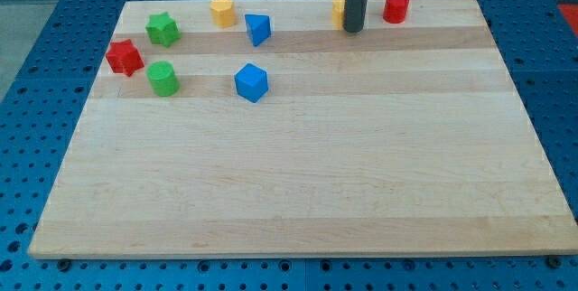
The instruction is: Point your arm at the red star
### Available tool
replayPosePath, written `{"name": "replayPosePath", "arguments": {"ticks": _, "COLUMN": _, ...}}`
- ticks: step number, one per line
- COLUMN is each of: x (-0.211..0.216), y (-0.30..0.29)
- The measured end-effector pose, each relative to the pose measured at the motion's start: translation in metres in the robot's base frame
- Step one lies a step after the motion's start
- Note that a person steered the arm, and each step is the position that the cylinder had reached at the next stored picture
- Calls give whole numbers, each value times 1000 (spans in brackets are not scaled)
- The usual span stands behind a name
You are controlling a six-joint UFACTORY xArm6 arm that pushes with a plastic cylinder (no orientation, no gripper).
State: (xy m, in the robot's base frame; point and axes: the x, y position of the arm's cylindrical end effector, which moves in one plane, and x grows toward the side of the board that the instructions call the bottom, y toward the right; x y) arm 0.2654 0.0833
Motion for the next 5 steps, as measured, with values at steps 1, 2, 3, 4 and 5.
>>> {"name": "replayPosePath", "arguments": {"ticks": 1, "x": -4, "y": 0}}
{"name": "replayPosePath", "arguments": {"ticks": 2, "x": -4, "y": 0}}
{"name": "replayPosePath", "arguments": {"ticks": 3, "x": 19, "y": -18}}
{"name": "replayPosePath", "arguments": {"ticks": 4, "x": 50, "y": -64}}
{"name": "replayPosePath", "arguments": {"ticks": 5, "x": 53, "y": -98}}
